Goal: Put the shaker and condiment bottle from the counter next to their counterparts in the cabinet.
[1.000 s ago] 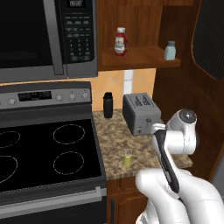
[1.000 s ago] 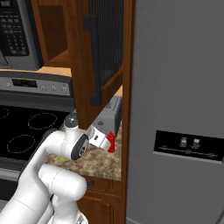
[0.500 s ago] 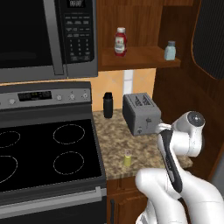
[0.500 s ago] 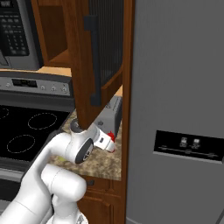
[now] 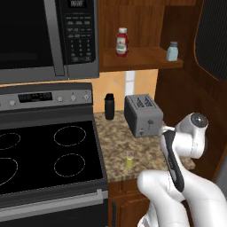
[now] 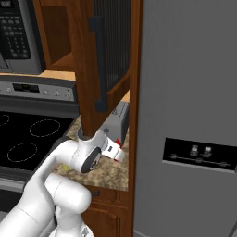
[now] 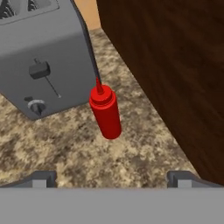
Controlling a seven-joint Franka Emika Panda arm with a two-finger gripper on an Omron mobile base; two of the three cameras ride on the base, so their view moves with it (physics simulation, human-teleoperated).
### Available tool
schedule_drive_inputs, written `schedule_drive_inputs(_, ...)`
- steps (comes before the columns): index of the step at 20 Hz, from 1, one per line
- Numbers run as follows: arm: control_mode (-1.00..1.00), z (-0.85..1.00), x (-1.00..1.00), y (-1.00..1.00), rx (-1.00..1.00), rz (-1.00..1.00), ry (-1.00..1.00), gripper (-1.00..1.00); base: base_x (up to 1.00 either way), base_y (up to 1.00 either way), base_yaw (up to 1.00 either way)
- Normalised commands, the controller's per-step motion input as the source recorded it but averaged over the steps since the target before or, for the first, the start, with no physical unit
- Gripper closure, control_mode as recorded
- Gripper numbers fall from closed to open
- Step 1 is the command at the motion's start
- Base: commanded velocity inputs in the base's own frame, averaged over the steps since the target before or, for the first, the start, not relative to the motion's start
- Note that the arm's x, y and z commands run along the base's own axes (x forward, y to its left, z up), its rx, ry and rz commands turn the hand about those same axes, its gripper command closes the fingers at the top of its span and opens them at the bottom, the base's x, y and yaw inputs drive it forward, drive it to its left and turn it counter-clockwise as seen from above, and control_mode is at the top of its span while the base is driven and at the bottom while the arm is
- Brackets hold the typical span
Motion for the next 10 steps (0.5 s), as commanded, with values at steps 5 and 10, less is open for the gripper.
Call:
schedule_drive_inputs(5,-1.00,-0.36,0.09,0.05,-0.04,0.00,-0.01,-1.00,0.00,0.00,0.00)
schedule_drive_inputs(10,-1.00,-0.42,0.13,0.01,-0.01,0.00,-0.07,-1.00,0.00,0.00,0.00)
